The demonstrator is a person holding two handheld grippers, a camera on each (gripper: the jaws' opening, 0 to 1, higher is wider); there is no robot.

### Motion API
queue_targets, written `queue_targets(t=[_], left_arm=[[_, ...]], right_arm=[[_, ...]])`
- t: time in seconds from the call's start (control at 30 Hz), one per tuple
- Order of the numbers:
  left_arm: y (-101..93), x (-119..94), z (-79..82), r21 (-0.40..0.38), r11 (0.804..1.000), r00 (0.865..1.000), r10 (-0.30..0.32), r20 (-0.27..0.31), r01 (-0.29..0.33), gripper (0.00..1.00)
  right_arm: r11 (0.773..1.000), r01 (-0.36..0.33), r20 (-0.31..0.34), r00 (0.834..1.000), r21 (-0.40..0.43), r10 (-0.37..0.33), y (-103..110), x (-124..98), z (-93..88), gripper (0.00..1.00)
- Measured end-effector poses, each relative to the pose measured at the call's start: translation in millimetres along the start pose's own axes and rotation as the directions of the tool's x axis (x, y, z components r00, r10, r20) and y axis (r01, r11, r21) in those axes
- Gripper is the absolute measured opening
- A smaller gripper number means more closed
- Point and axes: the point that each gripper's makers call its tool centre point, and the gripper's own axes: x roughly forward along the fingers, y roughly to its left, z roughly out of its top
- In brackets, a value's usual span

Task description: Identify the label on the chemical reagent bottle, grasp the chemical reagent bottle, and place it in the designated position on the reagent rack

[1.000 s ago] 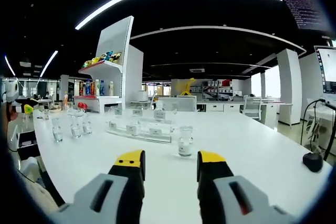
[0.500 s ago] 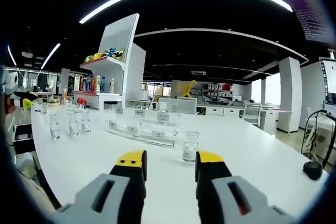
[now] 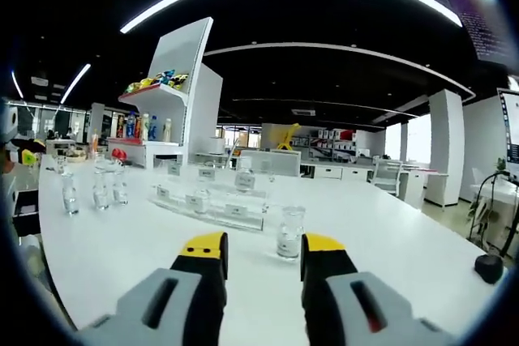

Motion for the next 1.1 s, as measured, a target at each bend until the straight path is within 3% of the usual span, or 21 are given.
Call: queue_targets(t=[0.27,0.53,1.0,1.1], left_arm=[[2.5,7.6,-3.5,-0.018,1.0,1.0,-0.006,-0.002,0.006,0.44],[4.2,13.4,-5.5,-0.021,1.0,1.0,-0.007,-0.012,0.007,0.44],[15.9,17.7,-6.4,-0.033,0.999,1.0,0.003,-0.015,-0.004,0.44],[16.5,14.1,-2.4,-0.052,0.999,1.0,-0.006,0.002,0.006,0.44]], right_arm=[[0.999,0.025,-0.024,0.999,-0.02,-0.026,-19.1,31.4,-0.4,0.36],[1.0,0.015,-0.048,0.999,-0.004,-0.015,-16.6,62.6,-11.3,0.35],[0.999,0.042,-0.087,0.995,-0.009,-0.043,-27.3,83.5,-20.1,0.35],[0.999,0.046,-0.102,0.994,-0.007,-0.046,-30.1,92.4,-28.7,0.36]])
